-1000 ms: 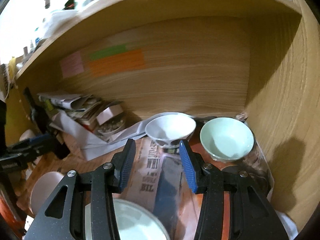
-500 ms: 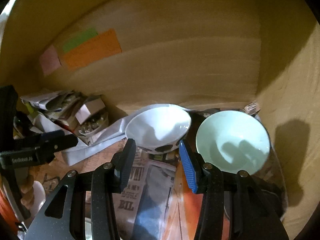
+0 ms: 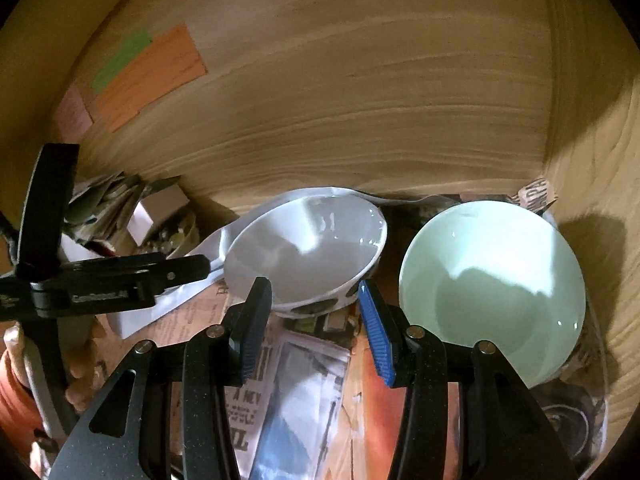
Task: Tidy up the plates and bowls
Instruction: 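Close the left gripper on the dotted bowl rim and lift it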
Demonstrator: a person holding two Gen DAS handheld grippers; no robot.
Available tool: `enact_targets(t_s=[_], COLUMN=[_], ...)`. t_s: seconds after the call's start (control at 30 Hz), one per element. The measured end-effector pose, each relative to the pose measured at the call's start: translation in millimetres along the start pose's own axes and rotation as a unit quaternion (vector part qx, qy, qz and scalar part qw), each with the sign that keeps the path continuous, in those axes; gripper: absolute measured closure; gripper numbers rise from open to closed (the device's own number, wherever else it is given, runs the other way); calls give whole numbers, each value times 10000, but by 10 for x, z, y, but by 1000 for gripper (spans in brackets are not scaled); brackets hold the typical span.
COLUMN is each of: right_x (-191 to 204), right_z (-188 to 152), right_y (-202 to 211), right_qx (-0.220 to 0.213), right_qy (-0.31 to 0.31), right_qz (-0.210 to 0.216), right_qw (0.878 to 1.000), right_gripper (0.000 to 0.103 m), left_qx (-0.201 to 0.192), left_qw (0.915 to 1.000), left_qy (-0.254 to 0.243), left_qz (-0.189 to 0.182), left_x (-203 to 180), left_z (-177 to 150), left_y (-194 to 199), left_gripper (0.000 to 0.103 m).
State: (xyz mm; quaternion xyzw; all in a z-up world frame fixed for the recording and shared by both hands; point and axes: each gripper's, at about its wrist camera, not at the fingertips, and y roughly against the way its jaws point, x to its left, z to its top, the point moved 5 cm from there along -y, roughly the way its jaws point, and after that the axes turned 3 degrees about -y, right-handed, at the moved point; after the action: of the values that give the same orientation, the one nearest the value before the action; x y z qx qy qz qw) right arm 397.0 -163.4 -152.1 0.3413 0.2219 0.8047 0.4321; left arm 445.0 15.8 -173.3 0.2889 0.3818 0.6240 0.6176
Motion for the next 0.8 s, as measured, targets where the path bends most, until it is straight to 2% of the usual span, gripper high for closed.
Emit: enact_targets(t_s=[0.13,0.27,0.43,0.5,0.67,0.8], right_x=[8,-2,-44,-62,-88,-91], right_z=[11,1,-32,-41,-61,-67], right_y=[-75,-152,-236,-254,-292,-288], right_qx=[50,75,157,183,252,269], right_qy=[86,122,32,4,-42,-48], right_qz=[-70,-145,-105,-98,-112,-114], right_qw=[9999,9998,9998,9998,9996,9996], right_gripper=[61,62,62,62,62,62], left_qx=[44,261,338,420,390,486], left_qw=[10000,9994,9987,9976,9958,9943], left_qy=[9,-167,-270,-380,-817,-929], left_qz=[-27,-131,-255,-398,-118,-179], left_x=[-21,-130,-181,-242,-360,-347], left_z=[72,62,61,65,39,-28], left_y=[-146,-300,-423,-478,-498,-437], left_gripper=[23,44,58,76,80,81])
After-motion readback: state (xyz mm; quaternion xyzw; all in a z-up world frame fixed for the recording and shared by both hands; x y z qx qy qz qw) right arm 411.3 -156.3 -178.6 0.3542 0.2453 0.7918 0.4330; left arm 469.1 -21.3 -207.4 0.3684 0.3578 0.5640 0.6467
